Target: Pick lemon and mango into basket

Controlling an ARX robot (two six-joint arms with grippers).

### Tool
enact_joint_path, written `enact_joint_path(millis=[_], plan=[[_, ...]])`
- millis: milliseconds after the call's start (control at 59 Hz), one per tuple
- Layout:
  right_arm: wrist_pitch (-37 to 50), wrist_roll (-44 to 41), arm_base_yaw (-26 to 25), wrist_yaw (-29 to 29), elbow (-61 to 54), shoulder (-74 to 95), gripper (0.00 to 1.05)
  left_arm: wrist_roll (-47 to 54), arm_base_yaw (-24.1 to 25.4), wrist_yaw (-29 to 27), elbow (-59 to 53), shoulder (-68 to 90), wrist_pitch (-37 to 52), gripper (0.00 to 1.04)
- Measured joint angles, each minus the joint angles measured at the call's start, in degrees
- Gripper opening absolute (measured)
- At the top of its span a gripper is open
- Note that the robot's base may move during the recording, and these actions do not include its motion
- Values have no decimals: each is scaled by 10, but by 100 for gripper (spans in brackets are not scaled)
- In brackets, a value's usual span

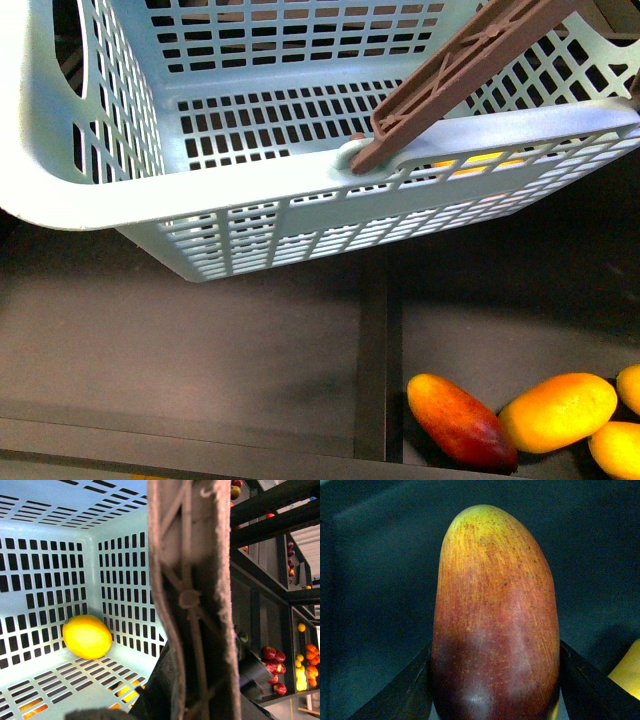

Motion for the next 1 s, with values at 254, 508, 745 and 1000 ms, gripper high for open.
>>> enact_joint_path(millis=[254,508,745,1000], plan=[[-25,-44,-45,-157,-89,-187,59,0,0,0,0,0,0,5],[-27,-11,20,-204,-145,-363,59,0,0,0,0,0,0,5],[-14,53,164,-139,-181,-435,59,0,0,0,0,0,0,5],[9,55,323,-18,-162,-402,59,0,0,0,0,0,0,5]])
